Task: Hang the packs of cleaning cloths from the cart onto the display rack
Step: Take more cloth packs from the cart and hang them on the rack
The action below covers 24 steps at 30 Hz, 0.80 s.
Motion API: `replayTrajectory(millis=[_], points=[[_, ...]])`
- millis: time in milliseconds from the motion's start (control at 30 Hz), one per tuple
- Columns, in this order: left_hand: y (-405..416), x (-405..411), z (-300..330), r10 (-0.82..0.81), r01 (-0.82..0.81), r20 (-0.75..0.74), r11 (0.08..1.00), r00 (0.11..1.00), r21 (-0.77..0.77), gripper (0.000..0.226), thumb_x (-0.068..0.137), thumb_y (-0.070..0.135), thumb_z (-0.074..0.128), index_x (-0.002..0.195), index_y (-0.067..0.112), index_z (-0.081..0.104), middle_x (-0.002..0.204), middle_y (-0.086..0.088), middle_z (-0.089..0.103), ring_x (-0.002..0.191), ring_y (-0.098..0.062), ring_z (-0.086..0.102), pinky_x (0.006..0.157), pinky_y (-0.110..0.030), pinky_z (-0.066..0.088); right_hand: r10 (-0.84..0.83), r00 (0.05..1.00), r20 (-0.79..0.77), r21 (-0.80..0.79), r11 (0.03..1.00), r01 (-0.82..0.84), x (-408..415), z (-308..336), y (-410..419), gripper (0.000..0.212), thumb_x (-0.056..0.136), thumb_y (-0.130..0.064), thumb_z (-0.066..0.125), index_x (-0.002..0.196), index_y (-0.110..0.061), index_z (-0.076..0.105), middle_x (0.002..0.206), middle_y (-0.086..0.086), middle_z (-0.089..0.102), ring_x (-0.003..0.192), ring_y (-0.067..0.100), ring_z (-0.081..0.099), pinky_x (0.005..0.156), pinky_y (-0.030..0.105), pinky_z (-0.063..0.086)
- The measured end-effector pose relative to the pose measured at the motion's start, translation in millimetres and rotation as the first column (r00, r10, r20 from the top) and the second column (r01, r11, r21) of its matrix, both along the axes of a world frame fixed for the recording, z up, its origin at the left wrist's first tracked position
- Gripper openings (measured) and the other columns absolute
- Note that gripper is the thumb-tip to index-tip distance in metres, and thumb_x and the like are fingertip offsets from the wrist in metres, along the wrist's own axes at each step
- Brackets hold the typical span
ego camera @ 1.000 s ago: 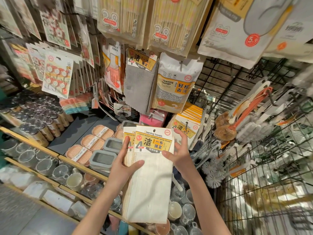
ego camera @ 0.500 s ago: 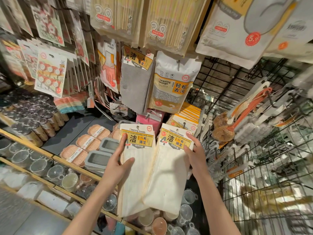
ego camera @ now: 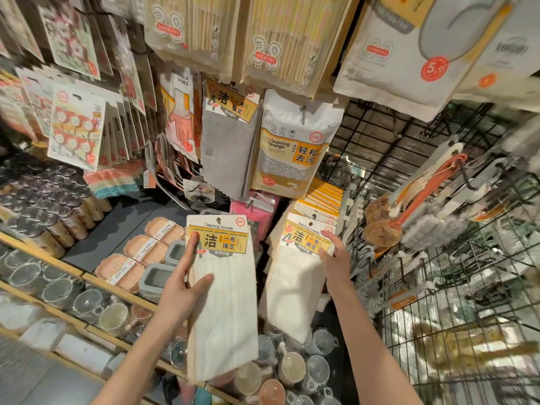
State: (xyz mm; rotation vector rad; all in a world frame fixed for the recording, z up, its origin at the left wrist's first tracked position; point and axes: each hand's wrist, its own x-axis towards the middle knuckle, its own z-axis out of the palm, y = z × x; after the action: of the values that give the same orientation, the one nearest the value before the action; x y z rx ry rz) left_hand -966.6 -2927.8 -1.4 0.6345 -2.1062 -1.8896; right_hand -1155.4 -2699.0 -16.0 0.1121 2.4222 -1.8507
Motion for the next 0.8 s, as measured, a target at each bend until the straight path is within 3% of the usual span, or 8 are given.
replayTrajectory(millis=[100,200,300,367,500,600,700,800], points=[[1.9,-2.2,1.6,0.005,-0.005,0.003,1.000,1.000,0.005,0.080,0.091,0.001,0.059,0.145,0.048,0.021,0.127,0.046,0.028,0.131,0.006,0.027,0.097,-0.021,0.032,0.000,1.000,-0.016,0.023,1.000,0.001,-1.3,-6.4,-1.0,0.038,0.085,0.011,0.047,0.115,-0.007,0.061,0.131,0.002,0.049,0.119,0.014,0.043,0.088,0.019,0.032],[1.1,-2.5,-1.0,0.008,-0.008,0.000,1.000,1.000,0.006,0.081,0.091,0.001,0.059,0.142,0.051,0.023,0.131,0.044,0.029,0.132,0.007,0.027,0.099,-0.019,0.030,-0.053,0.999,0.009,-0.037,0.998,0.054,0.7,-8.1,0.9,0.033,0.085,0.011,0.046,0.108,-0.007,0.061,0.124,0.001,0.049,0.113,0.013,0.043,0.088,0.023,0.033],[0.8,-1.5,-1.9,0.024,-0.024,-0.001,0.999,1.000,0.027,0.080,0.091,0.001,0.060,0.140,0.053,0.026,0.131,0.045,0.032,0.132,0.010,0.027,0.086,0.000,0.032,-0.086,0.996,0.017,-0.081,0.993,0.087,1.3,-11.3,5.3,0.027,0.087,0.011,0.047,0.096,-0.010,0.060,0.119,0.000,0.050,0.114,0.016,0.043,0.082,0.026,0.038],[1.2,-1.6,-1.9,0.030,-0.030,0.004,0.999,1.000,0.038,0.080,0.091,0.000,0.059,0.141,0.053,0.026,0.130,0.044,0.032,0.132,0.010,0.027,0.078,0.004,0.034,-0.085,0.996,0.038,-0.096,0.991,0.089,2.9,-13.2,5.2,0.023,0.088,0.010,0.047,0.093,-0.009,0.059,0.119,0.003,0.050,0.112,0.018,0.044,0.073,0.021,0.040],[3.8,-3.8,-1.9,0.022,-0.023,0.012,0.999,1.000,0.022,0.081,0.091,0.001,0.059,0.144,0.050,0.023,0.132,0.040,0.029,0.130,0.007,0.027,0.076,-0.001,0.036,-0.098,0.993,0.066,-0.098,0.990,0.104,0.2,-16.4,3.7,0.022,0.089,0.010,0.047,0.100,-0.004,0.061,0.121,0.003,0.049,0.108,0.014,0.043,0.071,0.017,0.039],[4.8,-5.3,-3.0,0.015,-0.016,0.015,1.000,1.000,0.023,0.081,0.091,0.002,0.059,0.144,0.051,0.022,0.129,0.043,0.029,0.130,0.007,0.027,0.079,-0.004,0.036,-0.068,0.996,0.061,-0.052,0.996,0.071,-7.8,-14.9,2.1,0.031,0.088,0.009,0.046,0.111,-0.003,0.061,0.123,0.003,0.048,0.109,0.011,0.040,0.085,0.024,0.035],[3.7,-5.5,-6.8,0.009,-0.009,0.014,1.000,1.000,0.012,0.082,0.090,0.002,0.060,0.144,0.051,0.022,0.135,0.040,0.029,0.132,0.005,0.026,0.097,-0.016,0.030,-0.038,0.996,0.084,0.006,0.999,0.038,-16.7,-16.5,-0.3,0.038,0.087,0.011,0.044,0.117,-0.006,0.060,0.130,0.003,0.047,0.118,0.014,0.041,0.090,0.025,0.033],[2.9,-6.3,-8.7,0.000,0.000,0.017,1.000,1.000,-0.002,0.083,0.090,0.003,0.060,0.144,0.053,0.022,0.134,0.042,0.028,0.134,0.004,0.025,0.102,-0.024,0.027,0.008,0.997,0.079,0.041,0.999,-0.011,-26.0,-20.7,-2.3,0.041,0.087,0.009,0.047,0.123,-0.008,0.056,0.141,0.007,0.042,0.132,0.023,0.036,0.096,0.028,0.033]])
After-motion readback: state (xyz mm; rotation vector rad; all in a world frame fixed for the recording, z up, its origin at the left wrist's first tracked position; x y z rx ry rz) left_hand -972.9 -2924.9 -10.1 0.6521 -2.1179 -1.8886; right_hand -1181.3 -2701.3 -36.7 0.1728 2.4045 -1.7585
